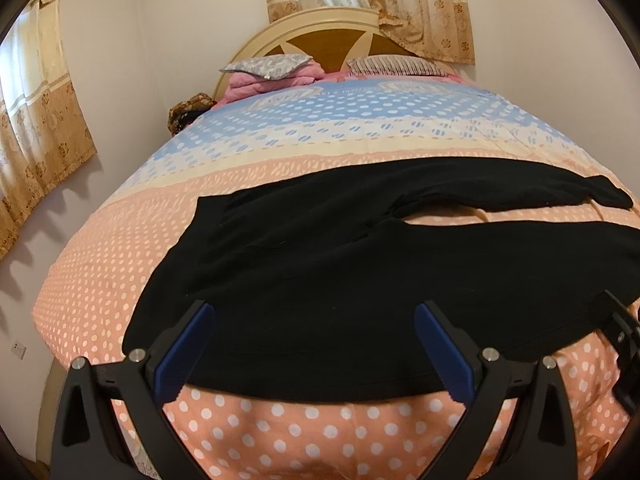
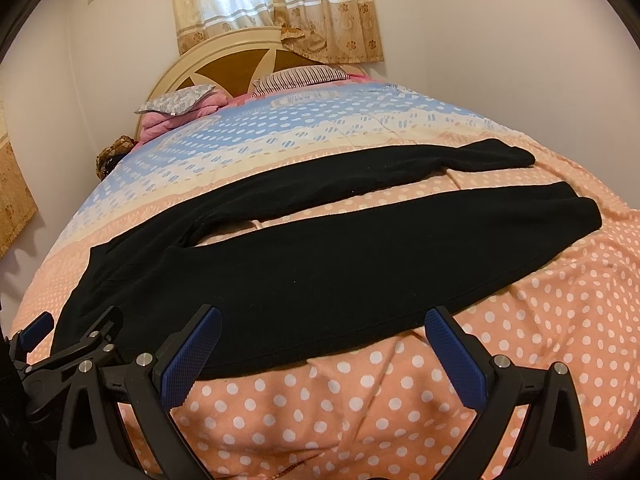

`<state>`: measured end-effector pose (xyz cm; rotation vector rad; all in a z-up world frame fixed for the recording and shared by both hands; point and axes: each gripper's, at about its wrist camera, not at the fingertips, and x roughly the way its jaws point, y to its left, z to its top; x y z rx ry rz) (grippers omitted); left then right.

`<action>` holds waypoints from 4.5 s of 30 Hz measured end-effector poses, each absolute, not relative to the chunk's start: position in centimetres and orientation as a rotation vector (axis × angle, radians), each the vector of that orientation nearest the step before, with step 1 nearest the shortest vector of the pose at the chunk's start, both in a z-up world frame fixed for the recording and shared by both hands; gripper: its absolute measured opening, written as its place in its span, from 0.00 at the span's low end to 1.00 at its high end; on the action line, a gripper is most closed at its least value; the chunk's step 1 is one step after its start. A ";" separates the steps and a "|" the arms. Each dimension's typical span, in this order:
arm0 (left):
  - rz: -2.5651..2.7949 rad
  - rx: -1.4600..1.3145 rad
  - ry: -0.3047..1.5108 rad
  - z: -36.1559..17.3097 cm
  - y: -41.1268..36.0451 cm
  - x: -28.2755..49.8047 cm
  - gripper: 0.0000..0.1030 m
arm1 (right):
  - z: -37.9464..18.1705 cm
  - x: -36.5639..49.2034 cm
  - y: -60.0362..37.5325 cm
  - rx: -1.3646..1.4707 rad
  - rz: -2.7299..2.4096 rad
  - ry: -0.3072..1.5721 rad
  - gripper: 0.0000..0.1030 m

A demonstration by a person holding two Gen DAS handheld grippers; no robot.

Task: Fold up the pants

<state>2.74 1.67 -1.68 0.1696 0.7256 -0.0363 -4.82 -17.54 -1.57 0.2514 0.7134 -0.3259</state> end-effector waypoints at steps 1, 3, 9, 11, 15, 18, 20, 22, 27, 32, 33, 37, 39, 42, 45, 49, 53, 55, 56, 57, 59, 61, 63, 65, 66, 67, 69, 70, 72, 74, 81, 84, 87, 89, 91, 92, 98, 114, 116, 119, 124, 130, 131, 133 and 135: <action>-0.043 0.159 0.730 -1.6 2.2 3.3 1.00 | -1.7 -4.3 -17.9 0.257 -0.323 0.699 0.99; -0.062 0.135 0.738 -1.5 2.9 4.0 1.00 | -1.9 -3.7 -18.4 0.270 -0.315 0.695 0.99; 0.005 0.052 0.759 -0.4 9.3 9.3 1.00 | -1.7 -1.6 -19.0 0.219 -0.278 0.645 0.99; 0.038 0.032 0.777 -0.2 12.5 12.7 1.00 | -1.6 -0.6 -18.7 0.205 -0.250 0.642 0.98; 0.101 0.076 0.828 -1.4 15.6 18.7 1.00 | -1.8 1.6 -18.0 0.176 -0.185 0.683 0.79; 0.089 0.039 0.893 -2.8 16.6 22.1 0.99 | -2.5 3.3 -17.7 0.181 -0.158 0.732 0.78; 0.066 -0.006 0.943 -4.0 17.1 24.6 0.96 | -2.9 3.9 -17.5 0.206 -0.140 0.746 0.78; 0.044 -0.053 0.985 -5.1 17.3 26.6 0.87 | -3.2 4.5 -17.5 0.198 -0.136 0.765 0.78; -0.042 -0.149 1.048 -7.0 16.8 28.2 0.61 | -2.8 5.5 -17.4 0.194 -0.124 0.760 0.78; -0.073 -0.093 1.002 -7.2 16.2 28.8 0.49 | -2.2 7.9 -18.6 0.177 -0.075 0.784 0.74; -0.074 -0.093 0.996 -7.2 16.4 28.6 0.48 | -1.9 8.7 -19.1 0.177 -0.066 0.792 0.65; -0.086 -0.122 0.992 -7.0 17.1 29.0 0.35 | -0.4 13.3 -21.0 0.106 -0.033 0.815 0.62; -0.078 -0.135 1.000 -7.0 17.2 29.3 0.34 | -0.2 16.3 -21.6 0.056 0.018 0.831 0.62; -0.050 -0.107 1.007 -7.0 16.7 29.5 0.36 | -0.9 21.8 -22.1 -0.031 0.094 0.869 0.62; -0.035 -0.088 1.012 -7.0 16.5 29.6 0.40 | -2.9 26.7 -22.5 -0.125 0.131 0.938 0.62; -0.040 -0.109 1.019 -7.1 16.6 30.0 0.45 | -5.4 30.5 -23.2 -0.195 0.182 1.026 0.62; -0.036 -0.079 0.997 -7.4 15.8 30.7 0.46 | -6.3 31.3 -23.8 -0.194 0.258 1.050 0.61; -0.044 -0.077 0.985 -7.4 15.5 30.9 0.36 | -6.3 31.3 -24.1 -0.160 0.321 1.064 0.46; -0.057 -0.089 0.983 -7.3 15.5 31.0 0.28 | -6.3 31.1 -24.2 -0.147 0.342 1.067 0.36; -0.064 -0.100 0.983 -7.3 15.5 30.9 0.24 | -6.1 31.1 -23.9 -0.150 0.347 1.067 0.23; -0.067 -0.135 0.988 -7.0 15.7 31.0 0.19 | -5.8 30.5 -23.4 -0.153 0.348 1.070 0.11; -0.055 -0.123 0.967 -6.2 15.6 30.6 0.19 | -4.9 29.8 -22.8 -0.183 0.318 1.051 0.06; -0.059 -0.105 0.913 -4.8 15.5 29.8 0.19 | -3.4 29.0 -22.7 -0.184 0.306 1.007 0.05; -0.057 -0.103 0.879 -3.7 15.6 29.0 0.19 | -1.1 27.3 -22.7 -0.158 0.298 0.943 0.05; -0.060 -0.115 0.847 -2.6 15.8 28.1 0.19 | 0.1 26.3 -22.6 -0.146 0.291 0.915 0.05; -0.063 -0.125 0.824 -1.8 16.1 27.4 0.19 | 1.4 25.0 -22.5 -0.137 0.285 0.880 0.05; -0.067 -0.130 0.782 -0.5 16.5 26.2 0.19 | 3.5 22.2 -22.1 -0.124 0.290 0.825 0.05; -0.066 -0.127 0.748 0.3 16.7 25.0 0.19 | 4.3 21.0 -22.0 -0.121 0.297 0.805 0.05; -0.072 -0.130 0.700 1.4 17.2 22.9 0.19 | 5.3 18.5 -21.6 -0.123 0.301 0.774 0.05; -0.081 -0.136 0.661 2.2 17.8 20.4 0.19 | 6.1 15.6 -21.1 -0.128 0.301 0.742 0.05; -0.085 -0.121 0.600 1.1 18.6 13.0 0.19 | 5.0 6.7 -19.4 -0.170 0.276 0.679 0.05; -0.084 -0.106 0.590 -0.7 18.7 10.4 0.19 | 3.0 4.2 -19.0 -0.166 0.262 0.689 0.05; -0.074 -0.084 0.600 -2.6 18.5 8.9 0.20 | 0.4 2.2 -18.6 -0.165 0.252 0.715 0.05; -0.071 -0.078 0.625 -3.7 18.6 8.6 0.25 | -1.5 1.4 -18.2 -0.178 0.239 0.744 0.05; -0.053 -0.080 0.663 -5.1 19.1 8.6 0.33 | -3.4 1.0 -17.7 -0.194 0.227 0.774 0.05; -0.042 -0.083 0.679 -5.5 19.4 8.6 0.43 | -3.9 0.9 -17.7 -0.196 0.224 0.780 0.05; 0.005 -0.145 0.722 -5.9 22.8 7.4 0.92 | -5.8 0.7 -17.7 -0.199 0.218 0.811 0.08; -0.209 -0.256 0.788 -4.5 19.2 4.2 0.91 | -0.5 4.6 -13.8 -0.058 0.357 0.706 0.10; -0.267 -0.283 0.819 -5.3 17.6 4.6 0.89 | -1.1 6.3 -12.8 -0.031 0.361 0.710 0.10; -0.286 -0.329 0.840 -6.1 17.0 5.7 0.89 | -2.8 7.5 -11.7 -0.013 0.332 0.740 0.10; -0.302 -0.550 0.858 -6.5 18.9 7.1 0.89 | -6.2 7.4 -12.8 0.067 0.298 0.832 0.10; -0.280 -0.482 0.854 -5.7 18.7 4.3 0.89 | -6.9 6.5 -13.3 0.097 0.309 0.838 0.10; -0.290 -0.510 0.866 -6.2 19.0 3.9 0.89 | -6.9 6.5 -13.2 0.092 0.305 0.837 0.10; -0.306 -0.601 0.898 -7.6 18.9 3.8 0.89 | -6.9 6.6 -12.9 0.083 0.299 0.833 0.10; -0.331 -0.685 0.918 -8.5 18.9 4.4 0.89 | -6.9 6.5 -12.8 0.073 0.297 0.828 0.10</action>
